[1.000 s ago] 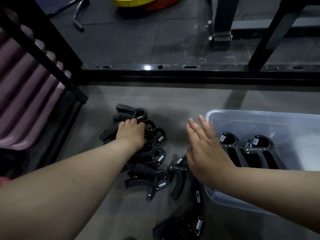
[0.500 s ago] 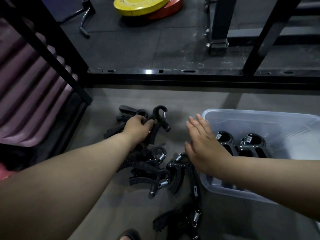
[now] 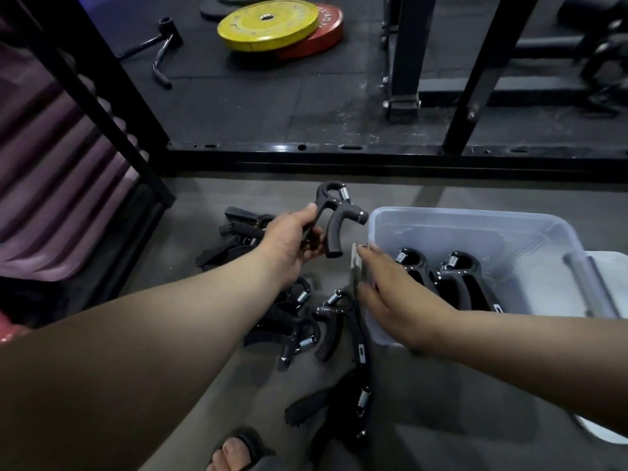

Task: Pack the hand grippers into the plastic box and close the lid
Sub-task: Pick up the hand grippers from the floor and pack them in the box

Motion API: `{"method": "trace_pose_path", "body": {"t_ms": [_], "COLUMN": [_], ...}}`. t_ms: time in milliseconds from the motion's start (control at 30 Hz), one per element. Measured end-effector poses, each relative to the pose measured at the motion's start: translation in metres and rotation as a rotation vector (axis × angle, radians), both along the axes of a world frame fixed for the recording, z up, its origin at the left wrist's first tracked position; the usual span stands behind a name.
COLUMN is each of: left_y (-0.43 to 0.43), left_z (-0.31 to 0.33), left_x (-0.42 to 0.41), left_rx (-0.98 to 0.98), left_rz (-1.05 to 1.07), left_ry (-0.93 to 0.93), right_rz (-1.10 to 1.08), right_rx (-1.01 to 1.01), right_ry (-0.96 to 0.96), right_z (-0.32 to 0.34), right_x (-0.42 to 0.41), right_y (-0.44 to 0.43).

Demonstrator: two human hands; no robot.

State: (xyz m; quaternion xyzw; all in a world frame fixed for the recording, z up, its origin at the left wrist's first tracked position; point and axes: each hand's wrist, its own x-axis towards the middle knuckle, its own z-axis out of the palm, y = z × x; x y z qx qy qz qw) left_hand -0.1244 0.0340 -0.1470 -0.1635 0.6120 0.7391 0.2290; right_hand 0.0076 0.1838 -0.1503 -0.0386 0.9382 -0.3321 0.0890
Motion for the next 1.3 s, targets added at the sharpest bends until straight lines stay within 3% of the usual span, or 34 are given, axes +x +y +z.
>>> {"method": "trace_pose_path", "body": {"t_ms": [233,400,467,533,700,900,1000,1167,1300], "left_y": [0.039,0.072,0.08,0.078,0.066,0.07,0.07,0.065,0.061], "left_z": [0.031,0.034,0.036,0.035,0.012,0.006,-0.003,-0.019,-0.03], "left_x": [0.05,0.08,0.09,0.09,0.077,0.084,0.088,0.083,0.077], "left_rx": [-0.106,-0.094,-0.235,-0.423,-0.796,-0.938,-0.987,-1.021,-1.037], "left_rz": [-0.192,-0.441,-0.566,-0.576,-0.551,-0.645,-0.593,-0.705,-0.721], "left_ry": [0.21,0.414,0.54,0.61,0.557,0.779,0.767,0.763,0.844], "right_rz": [-0.438,-0.763,-0.838,-0.872,-0.889,-0.79,-0.838,-0.922,-0.871], "right_rx": [-0.579,-1.108,-1.182,-1.196,-1.212,-1.147,-1.045,-0.798,-0.765], "right_ry": [-0.033,-0.187,-0.27,-0.33,-0.493,-0.574,-0.581,-0.459,-0.466], "right_z": [0.02,0.03,0.03,0.027,0.022,0.017,0.013,0.001,-0.009], "right_x": [-0.009,-0.025,-0.02,-0.014,0.001,0.009,0.005,0.005,0.002], "right_y": [0.011,0.03,0.046,0.062,0.094,0.101,0.097,0.097,0.098]}}
